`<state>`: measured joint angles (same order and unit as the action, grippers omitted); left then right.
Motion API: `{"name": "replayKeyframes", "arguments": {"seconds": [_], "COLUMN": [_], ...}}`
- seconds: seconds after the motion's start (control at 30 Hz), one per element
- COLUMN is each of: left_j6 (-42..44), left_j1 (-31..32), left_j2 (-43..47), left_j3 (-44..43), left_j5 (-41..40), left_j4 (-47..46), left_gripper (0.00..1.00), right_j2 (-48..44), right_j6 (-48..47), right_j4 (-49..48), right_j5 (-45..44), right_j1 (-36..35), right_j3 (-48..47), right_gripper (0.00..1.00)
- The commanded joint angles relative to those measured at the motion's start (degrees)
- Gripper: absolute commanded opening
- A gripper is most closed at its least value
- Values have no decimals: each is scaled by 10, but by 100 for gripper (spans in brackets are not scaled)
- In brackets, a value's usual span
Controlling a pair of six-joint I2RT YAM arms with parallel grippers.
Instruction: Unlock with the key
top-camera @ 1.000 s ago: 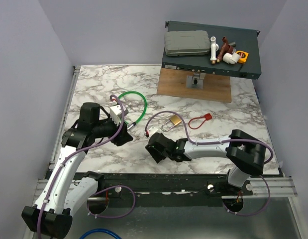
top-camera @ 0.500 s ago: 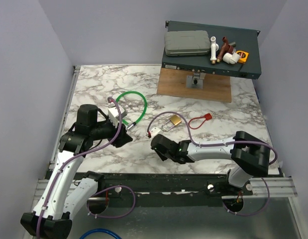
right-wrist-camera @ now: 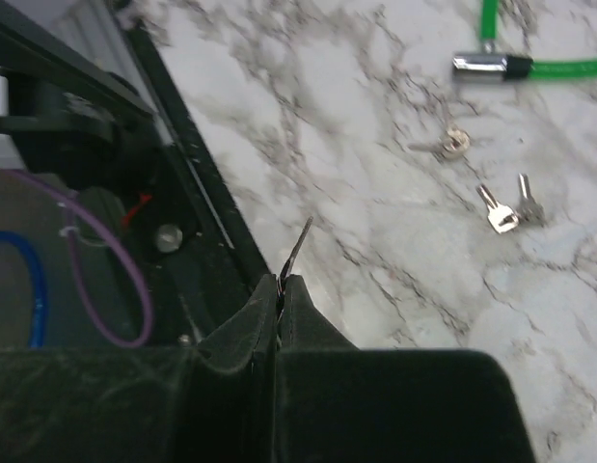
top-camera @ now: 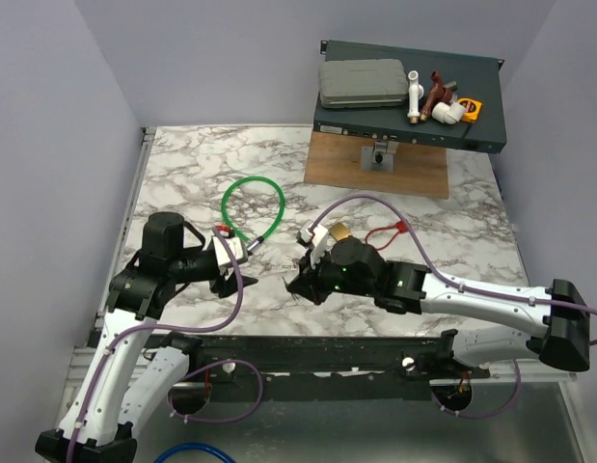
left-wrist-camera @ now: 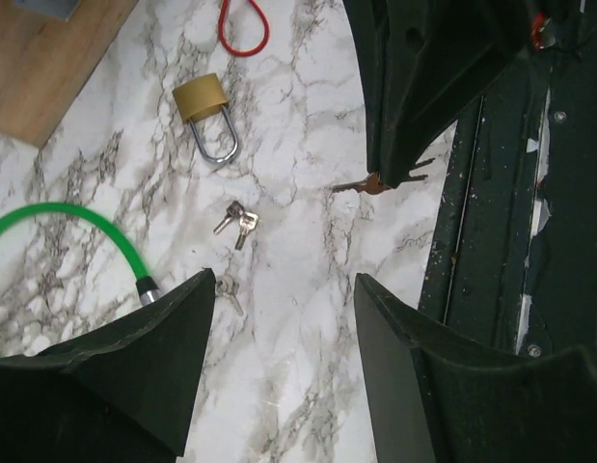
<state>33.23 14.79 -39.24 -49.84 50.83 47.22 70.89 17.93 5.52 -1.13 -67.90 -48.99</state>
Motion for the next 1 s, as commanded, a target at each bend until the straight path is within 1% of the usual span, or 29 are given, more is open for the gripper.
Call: {"name": "replayKeyframes", "arguments": {"seconds": [0.0,0.1,0.23,0.33,0.43,0.5,0.53,0.6,0.67,0.73,0.87,0.9,0.97], "left_j6": [81,85,76,72,99,130,141,144,139,112,14,-7,-38], "left_j1": [14,17,17,17,17,19,21,28,30,30,30,29,29], "left_j2": [-26,-54,-75,-78,-89,-102,-109,-115,-116,-114,-103,-99,-94], "left_j3": [-33,-68,-111,-131,-159,-182,-191,-198,-196,-190,-169,-163,-155], "left_j5": [57,98,167,206,243,266,273,272,265,253,224,221,221], "left_j4": [-16,11,61,94,152,209,234,251,248,223,112,92,58], "left_gripper": [60,70,76,77,75,74,74,73,72,71,70,70,68], "right_j2": [-18,-14,-3,8,16,19,20,21,21,21,20,20,18], "right_j6": [-10,-35,-69,-93,-113,-125,-132,-141,-150,-163,-173,-191,-197], "right_j4": [13,38,77,107,130,141,145,150,154,160,178,182,185], "right_j5": [135,177,206,214,214,209,207,205,209,212,217,216,214], "right_j1": [3,2,3,3,2,3,3,3,3,3,2,3,2], "right_j3": [-68,-108,-156,-180,-198,-207,-211,-219,-230,-240,-258,-260,-262], "right_gripper": [1,1,1,1,1,1,1,1,1,1,1,1,1]}}
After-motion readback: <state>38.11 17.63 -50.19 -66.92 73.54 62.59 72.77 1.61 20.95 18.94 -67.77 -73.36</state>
